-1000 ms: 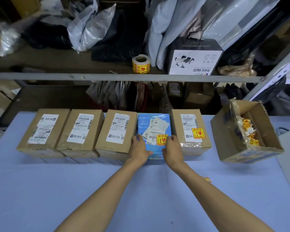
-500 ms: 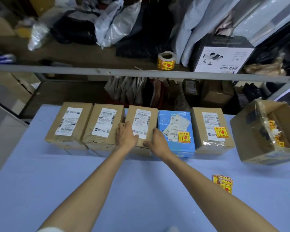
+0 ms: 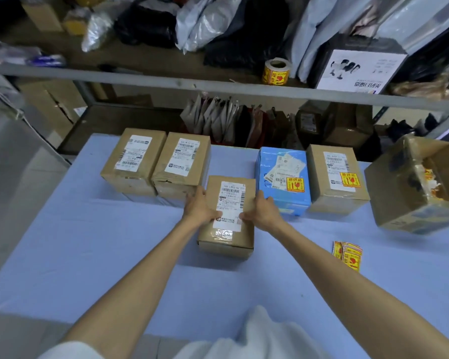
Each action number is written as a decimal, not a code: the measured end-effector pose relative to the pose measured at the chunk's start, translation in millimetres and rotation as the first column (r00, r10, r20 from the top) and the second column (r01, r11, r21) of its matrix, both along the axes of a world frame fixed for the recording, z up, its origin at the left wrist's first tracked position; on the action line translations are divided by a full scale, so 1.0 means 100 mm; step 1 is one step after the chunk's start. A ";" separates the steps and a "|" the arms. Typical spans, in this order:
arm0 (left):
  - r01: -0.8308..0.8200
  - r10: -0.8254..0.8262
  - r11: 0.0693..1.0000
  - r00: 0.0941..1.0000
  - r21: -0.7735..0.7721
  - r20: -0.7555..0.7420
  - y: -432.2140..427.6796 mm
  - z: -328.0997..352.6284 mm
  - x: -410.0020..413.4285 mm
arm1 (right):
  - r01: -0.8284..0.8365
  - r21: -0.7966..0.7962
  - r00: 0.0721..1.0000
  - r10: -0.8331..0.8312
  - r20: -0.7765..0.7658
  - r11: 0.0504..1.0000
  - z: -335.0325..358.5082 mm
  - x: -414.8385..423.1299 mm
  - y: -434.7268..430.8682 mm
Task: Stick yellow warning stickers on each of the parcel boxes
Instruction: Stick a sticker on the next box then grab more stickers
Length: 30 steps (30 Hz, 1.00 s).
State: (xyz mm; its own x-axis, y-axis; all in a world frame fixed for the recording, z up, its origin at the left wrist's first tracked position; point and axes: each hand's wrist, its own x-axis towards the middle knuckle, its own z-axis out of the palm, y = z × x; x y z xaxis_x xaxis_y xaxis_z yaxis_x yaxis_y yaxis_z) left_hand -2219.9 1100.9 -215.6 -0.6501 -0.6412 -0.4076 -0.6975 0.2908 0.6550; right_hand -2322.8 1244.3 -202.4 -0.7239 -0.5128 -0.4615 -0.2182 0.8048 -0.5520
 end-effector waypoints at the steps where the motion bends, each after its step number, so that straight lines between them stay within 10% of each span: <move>1: -0.021 0.023 0.998 0.999 0.054 -0.044 0.05 -0.02 0.10 | 0.010 -0.039 0.999 -0.008 0.034 0.999 -0.03 0.08 0.07; 30: -0.007 0.058 0.959 0.983 0.282 -0.175 1.92 -0.24 -0.04 | 0.432 -0.392 0.892 -0.321 0.318 0.812 -0.16 0.20 2.09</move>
State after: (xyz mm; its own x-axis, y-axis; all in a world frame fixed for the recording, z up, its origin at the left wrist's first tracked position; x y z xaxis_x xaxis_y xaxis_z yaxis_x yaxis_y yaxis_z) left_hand -2223.6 1293.1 -239.3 -0.7097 -0.5405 -0.4520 -0.5669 0.0572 0.8218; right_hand -2302.7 1452.9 -218.4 -0.8063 -0.4089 -0.4275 0.2263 0.4544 -0.8616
